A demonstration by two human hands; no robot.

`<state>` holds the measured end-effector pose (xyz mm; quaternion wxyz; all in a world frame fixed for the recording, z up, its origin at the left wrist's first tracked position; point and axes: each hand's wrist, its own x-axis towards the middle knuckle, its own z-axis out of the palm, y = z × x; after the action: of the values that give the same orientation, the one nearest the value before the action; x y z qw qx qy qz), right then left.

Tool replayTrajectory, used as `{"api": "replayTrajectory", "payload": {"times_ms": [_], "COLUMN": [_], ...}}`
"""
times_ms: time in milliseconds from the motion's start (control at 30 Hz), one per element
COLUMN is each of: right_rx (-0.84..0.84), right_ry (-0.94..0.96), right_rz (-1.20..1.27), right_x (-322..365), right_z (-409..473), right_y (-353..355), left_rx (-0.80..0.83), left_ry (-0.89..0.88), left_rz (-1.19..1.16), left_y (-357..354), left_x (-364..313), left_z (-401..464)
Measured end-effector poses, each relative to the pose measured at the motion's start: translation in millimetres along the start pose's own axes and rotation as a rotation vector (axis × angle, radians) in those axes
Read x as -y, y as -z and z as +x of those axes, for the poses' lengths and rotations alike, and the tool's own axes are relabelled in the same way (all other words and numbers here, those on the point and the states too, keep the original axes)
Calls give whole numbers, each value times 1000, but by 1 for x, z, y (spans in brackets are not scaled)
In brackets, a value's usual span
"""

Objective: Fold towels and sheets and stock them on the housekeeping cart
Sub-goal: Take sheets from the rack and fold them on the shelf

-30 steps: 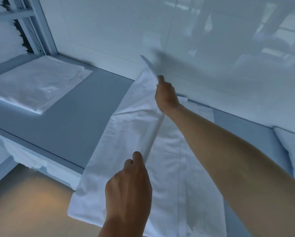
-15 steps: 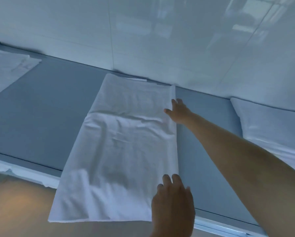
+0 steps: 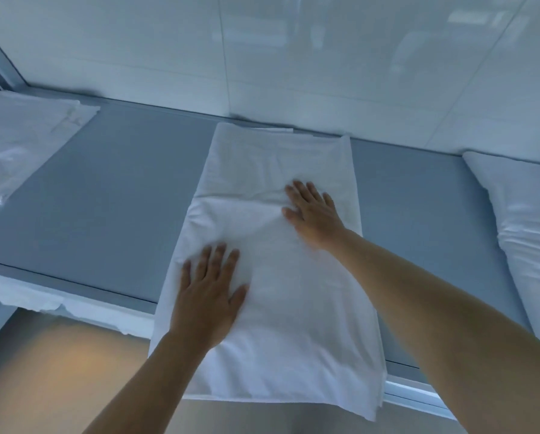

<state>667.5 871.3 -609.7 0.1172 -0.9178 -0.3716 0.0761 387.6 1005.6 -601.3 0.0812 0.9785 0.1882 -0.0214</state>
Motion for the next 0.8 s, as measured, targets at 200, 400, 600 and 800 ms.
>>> {"api": "replayTrajectory", "payload": {"times_ms": [200,400,600,800], "right_rx": [-2,-27,-14,10], "right_ry": [-178,-21,74,150], "right_rz": [-32,-41,-63,-23], "right_x": [10,50,60,80], "right_z": [36,-2,-52,-89], "right_y": [7,-8,-18,-24], "left_rx": [24,-23,12,-92], "left_ry": [-30,-154,-156,-19], "left_rz": [8,68,43,-78], "left_y": [-5,19,15,2], "left_x": [9,28,56,73], "left_z": [-1,41,119,135]}}
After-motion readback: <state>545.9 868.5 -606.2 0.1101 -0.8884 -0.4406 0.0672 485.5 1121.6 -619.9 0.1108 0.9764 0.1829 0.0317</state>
